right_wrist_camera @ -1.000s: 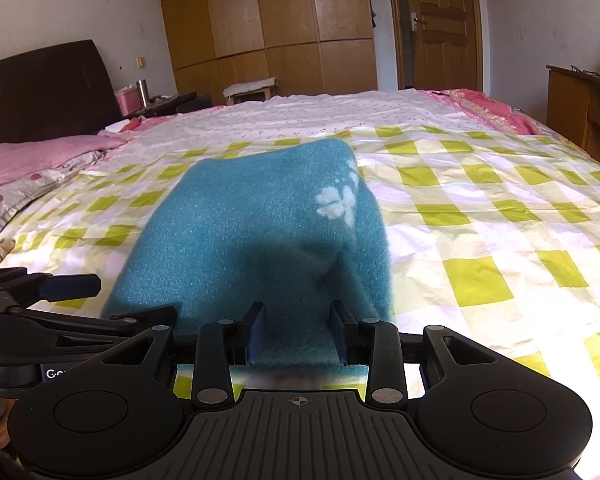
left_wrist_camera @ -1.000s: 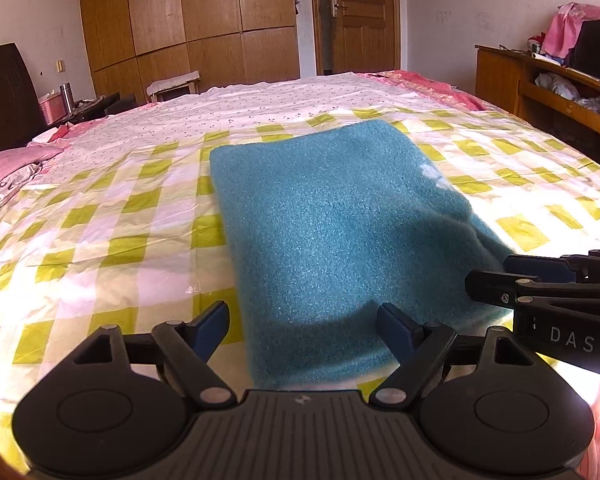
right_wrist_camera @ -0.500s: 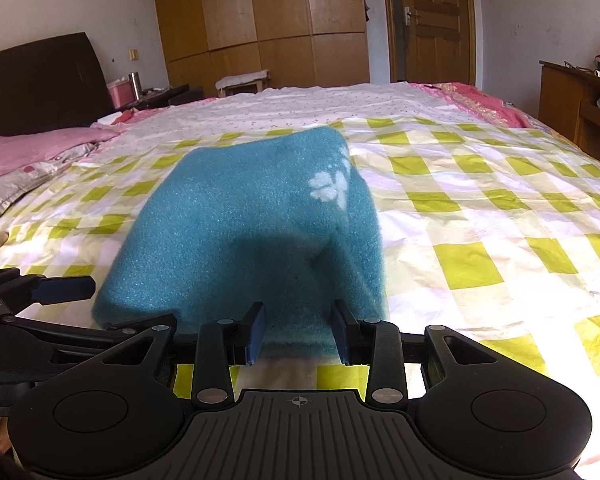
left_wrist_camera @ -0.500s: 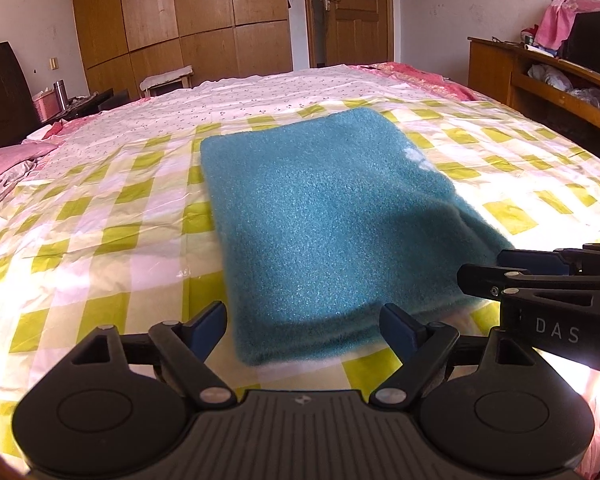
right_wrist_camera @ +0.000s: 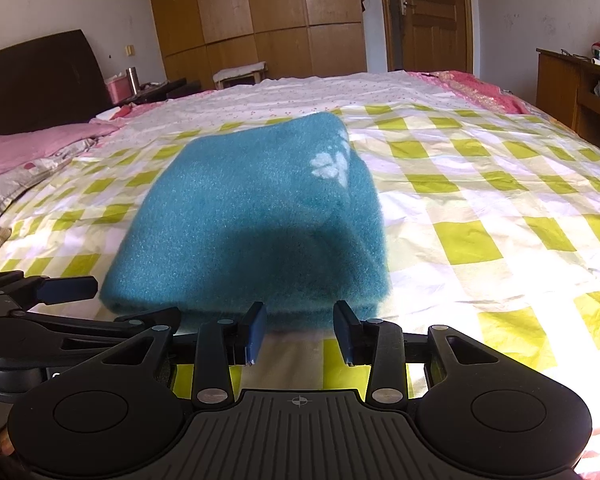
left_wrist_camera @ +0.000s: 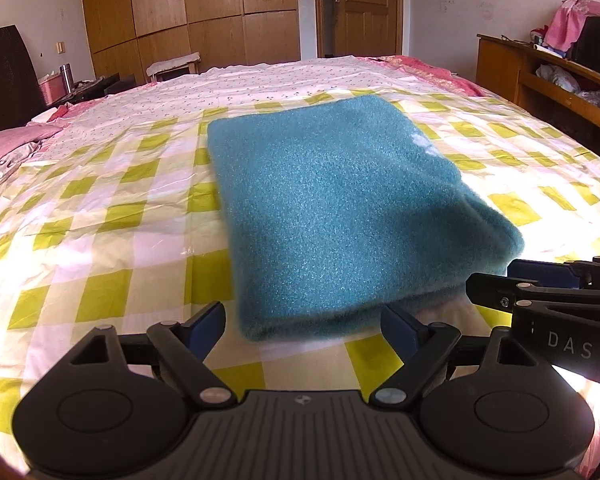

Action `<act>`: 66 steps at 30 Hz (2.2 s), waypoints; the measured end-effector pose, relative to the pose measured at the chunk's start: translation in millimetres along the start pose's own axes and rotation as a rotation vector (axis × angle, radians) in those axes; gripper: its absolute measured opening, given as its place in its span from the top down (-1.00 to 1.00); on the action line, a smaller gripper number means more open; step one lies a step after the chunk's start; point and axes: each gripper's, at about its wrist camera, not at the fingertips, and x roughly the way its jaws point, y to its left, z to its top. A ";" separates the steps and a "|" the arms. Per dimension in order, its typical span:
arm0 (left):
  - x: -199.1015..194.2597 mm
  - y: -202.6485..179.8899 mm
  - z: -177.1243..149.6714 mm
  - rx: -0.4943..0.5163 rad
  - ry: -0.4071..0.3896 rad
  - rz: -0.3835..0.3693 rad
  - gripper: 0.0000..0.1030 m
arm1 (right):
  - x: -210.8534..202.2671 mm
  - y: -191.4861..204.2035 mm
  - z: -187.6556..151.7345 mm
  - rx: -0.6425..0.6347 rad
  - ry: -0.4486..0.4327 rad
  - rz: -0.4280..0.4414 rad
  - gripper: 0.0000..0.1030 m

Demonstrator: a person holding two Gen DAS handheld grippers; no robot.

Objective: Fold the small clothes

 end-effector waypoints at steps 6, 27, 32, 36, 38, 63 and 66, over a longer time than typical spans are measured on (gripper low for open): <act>-1.9 -0.2 -2.7 -0.004 -0.001 -0.002 -0.77 | -2.6 0.4 -2.5 0.006 0.004 -0.003 0.29; -4.1 0.4 -13.0 -0.011 0.035 0.023 -0.78 | -4.8 6.0 -14.3 0.014 0.067 -0.004 0.27; -5.3 -0.4 -14.0 -0.004 0.036 0.034 -0.78 | -5.1 5.6 -15.7 0.023 0.076 -0.002 0.27; -6.6 -1.8 -14.5 0.005 0.034 0.043 -0.78 | -4.5 4.4 -15.7 0.028 0.081 0.001 0.27; -6.8 -1.7 -14.5 0.004 0.035 0.045 -0.78 | -4.5 4.2 -15.8 0.029 0.081 0.002 0.27; -5.5 -6.3 -14.1 0.021 0.045 0.081 -0.78 | -2.0 4.2 -16.5 0.041 0.102 0.003 0.26; -5.2 -6.6 -14.1 0.024 0.046 0.088 -0.77 | -1.3 4.6 -17.4 0.038 0.103 0.004 0.26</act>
